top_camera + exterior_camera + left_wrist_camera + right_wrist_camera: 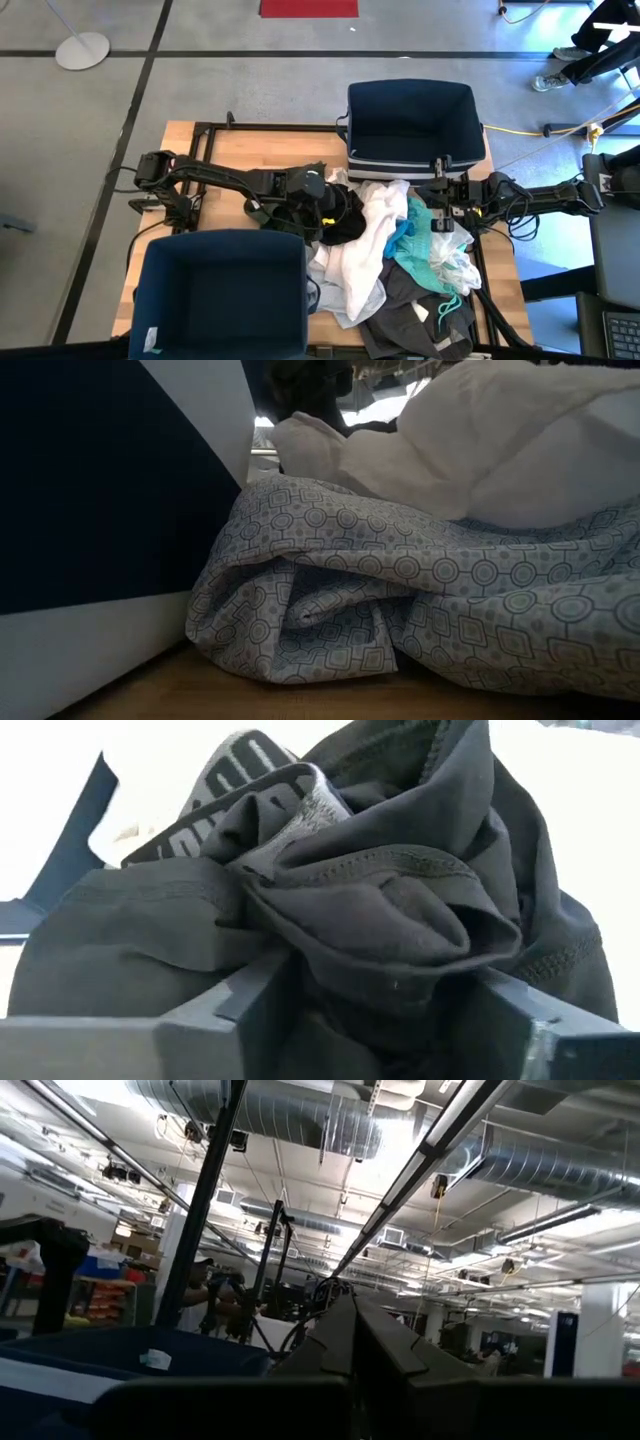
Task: Sort clothes
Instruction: Put the black boxer into the top laundry bin
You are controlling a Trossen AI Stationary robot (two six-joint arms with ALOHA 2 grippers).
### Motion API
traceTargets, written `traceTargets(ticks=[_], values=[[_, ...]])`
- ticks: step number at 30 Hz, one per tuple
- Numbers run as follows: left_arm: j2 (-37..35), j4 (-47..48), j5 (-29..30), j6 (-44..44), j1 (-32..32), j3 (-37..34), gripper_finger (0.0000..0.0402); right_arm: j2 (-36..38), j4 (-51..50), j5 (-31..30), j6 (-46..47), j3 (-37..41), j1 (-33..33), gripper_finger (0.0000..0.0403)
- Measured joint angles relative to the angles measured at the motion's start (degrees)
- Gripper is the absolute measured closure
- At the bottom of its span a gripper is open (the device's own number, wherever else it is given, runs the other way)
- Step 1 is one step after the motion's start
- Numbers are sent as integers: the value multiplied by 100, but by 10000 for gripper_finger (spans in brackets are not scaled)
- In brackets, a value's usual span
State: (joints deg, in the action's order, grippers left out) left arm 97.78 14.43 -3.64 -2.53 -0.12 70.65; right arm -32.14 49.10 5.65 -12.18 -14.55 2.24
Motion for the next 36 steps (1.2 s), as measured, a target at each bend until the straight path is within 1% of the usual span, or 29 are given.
traceTargets(ticks=[11, 16, 19, 25, 30, 36], values=[[-14, 1, 2, 433, 0, 0, 334, 0, 1, -2, 255, 0, -2, 391], [-253, 96, 51, 577, -3, 86, 389, 0, -7, 0, 272, 0, -2, 391], [-516, 151, 200, 588, -32, 195, 395, 0, -4, -2, 292, 0, -2, 391], [-1036, -20, 653, 830, -183, 254, 385, -17, -2, 1, 292, 0, 2, 391], [-1369, -488, 883, 1081, -301, 254, 383, -159, 35, 107, 292, -6, 2, 391], [-1532, -1181, 904, 1442, -367, 254, 383, -537, 47, 344, 292, -182, 2, 384]])
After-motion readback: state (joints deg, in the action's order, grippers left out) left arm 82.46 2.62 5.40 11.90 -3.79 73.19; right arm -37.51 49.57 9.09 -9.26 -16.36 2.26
